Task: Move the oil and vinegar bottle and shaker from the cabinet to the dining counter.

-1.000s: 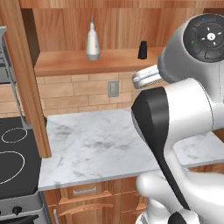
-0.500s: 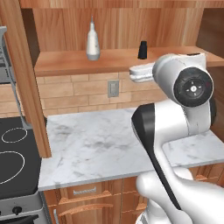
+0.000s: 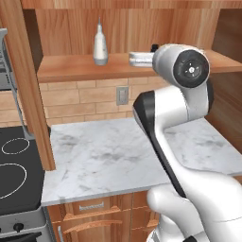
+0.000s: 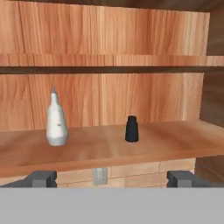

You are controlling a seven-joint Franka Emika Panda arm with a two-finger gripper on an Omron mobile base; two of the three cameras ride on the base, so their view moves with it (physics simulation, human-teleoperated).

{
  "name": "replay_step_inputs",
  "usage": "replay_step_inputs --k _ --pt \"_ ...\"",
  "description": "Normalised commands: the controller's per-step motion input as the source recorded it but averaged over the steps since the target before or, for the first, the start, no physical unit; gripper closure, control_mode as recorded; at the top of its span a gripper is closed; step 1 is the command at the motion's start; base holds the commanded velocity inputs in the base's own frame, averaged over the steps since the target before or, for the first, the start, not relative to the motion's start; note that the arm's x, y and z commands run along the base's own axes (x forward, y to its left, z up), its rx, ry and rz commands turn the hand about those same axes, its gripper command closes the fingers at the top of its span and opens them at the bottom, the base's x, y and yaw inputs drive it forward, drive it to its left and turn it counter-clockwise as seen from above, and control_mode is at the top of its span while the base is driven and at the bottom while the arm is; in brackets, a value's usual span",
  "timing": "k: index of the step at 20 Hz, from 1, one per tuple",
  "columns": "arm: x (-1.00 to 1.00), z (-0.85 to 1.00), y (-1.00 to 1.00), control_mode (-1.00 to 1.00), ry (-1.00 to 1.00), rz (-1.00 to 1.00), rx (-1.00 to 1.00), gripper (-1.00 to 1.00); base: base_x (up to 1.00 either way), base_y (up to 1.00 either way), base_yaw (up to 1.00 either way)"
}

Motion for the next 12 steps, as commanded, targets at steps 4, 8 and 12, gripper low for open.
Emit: replay_step_inputs --k 4,8,12 --pt "0.3 0.15 0.24 -1.0 0.17 0.0 0.34 -1.0 0.0 0.0 0.0" --pt "0.38 0.06 0.1 -1.0 0.12 0.01 0.27 -1.0 0.0 0.0 0.0" --pt "0.35 -0.04 0.03 -1.0 0.01 0.01 0.1 -1.0 0.0 0.0 0.0"
